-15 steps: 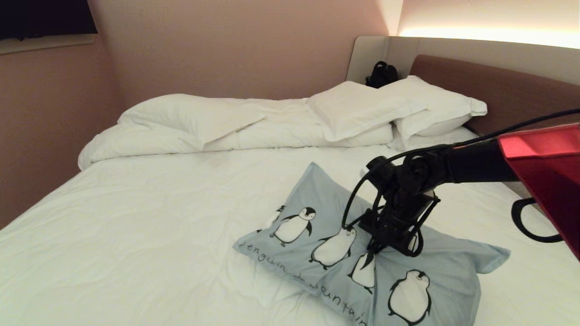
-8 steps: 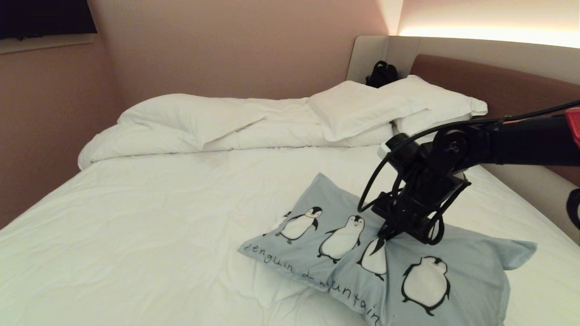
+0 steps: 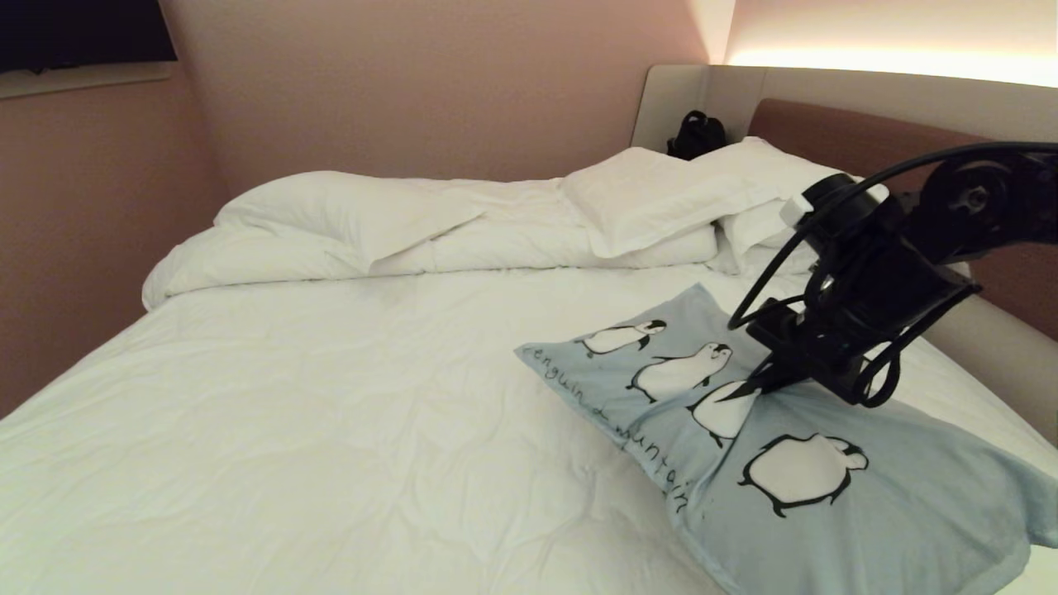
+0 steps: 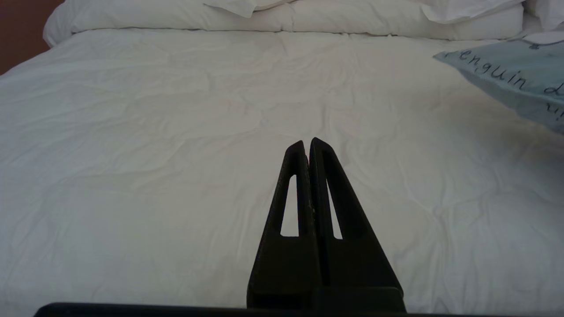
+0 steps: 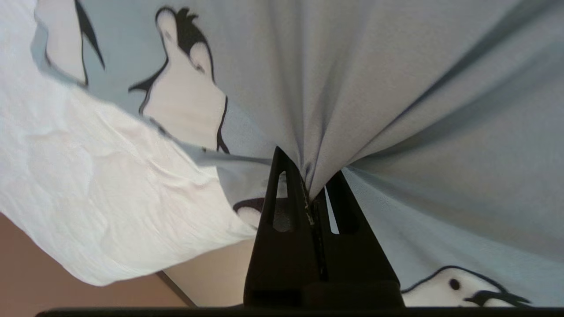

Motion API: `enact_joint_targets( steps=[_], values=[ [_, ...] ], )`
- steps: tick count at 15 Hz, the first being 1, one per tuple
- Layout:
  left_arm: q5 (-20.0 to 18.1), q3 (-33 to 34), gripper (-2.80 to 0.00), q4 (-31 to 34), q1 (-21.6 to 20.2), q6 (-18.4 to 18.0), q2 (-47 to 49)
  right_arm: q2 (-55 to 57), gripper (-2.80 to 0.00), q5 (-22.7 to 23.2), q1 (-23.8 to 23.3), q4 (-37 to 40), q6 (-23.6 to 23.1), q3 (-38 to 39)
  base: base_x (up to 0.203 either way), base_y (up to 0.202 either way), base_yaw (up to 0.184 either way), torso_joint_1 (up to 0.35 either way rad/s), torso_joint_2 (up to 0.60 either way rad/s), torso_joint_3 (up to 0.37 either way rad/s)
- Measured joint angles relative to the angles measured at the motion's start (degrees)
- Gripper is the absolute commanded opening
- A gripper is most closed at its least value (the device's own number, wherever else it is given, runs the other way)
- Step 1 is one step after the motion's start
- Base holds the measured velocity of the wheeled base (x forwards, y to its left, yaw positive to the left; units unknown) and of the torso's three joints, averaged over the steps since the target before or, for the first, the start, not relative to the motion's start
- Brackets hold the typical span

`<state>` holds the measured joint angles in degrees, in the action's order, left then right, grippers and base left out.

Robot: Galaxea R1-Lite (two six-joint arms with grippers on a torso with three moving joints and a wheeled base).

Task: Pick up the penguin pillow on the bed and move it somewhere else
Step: Move to the head of the bed

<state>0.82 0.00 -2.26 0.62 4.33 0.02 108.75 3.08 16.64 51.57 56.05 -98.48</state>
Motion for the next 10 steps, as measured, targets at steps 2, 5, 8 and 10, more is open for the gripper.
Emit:
enact_joint_targets(
  steps=[2,5,8,10],
  values=[
    [0.0,0.0,-2.8,0.0,0.0,0.01,0.0,-1.61,-2.8,0.02,-2.79,0.13,-1.39,-0.2,0.0,0.0,0.0,0.0,0.0,0.0],
    [0.04,0.0,-2.8,0.01,0.0,0.02,0.0,-2.81,-2.8,0.16,-7.68,-0.02,-2.88,-0.2,0.0,0.0,0.0,0.0,0.0,0.0],
    [0.04,0.0,-2.8,0.0,0.0,0.0,0.0,-2.89,-2.8,0.22,-13.27,-0.58,-4.28,-0.17,0.0,0.0,0.0,0.0,0.0,0.0],
    [0.02,0.0,-2.8,0.0,0.0,0.02,0.0,-2.76,-2.8,0.5,-16.62,-1.38,-5.51,-0.17,0.0,0.0,0.0,0.0,0.0,0.0]
  ],
)
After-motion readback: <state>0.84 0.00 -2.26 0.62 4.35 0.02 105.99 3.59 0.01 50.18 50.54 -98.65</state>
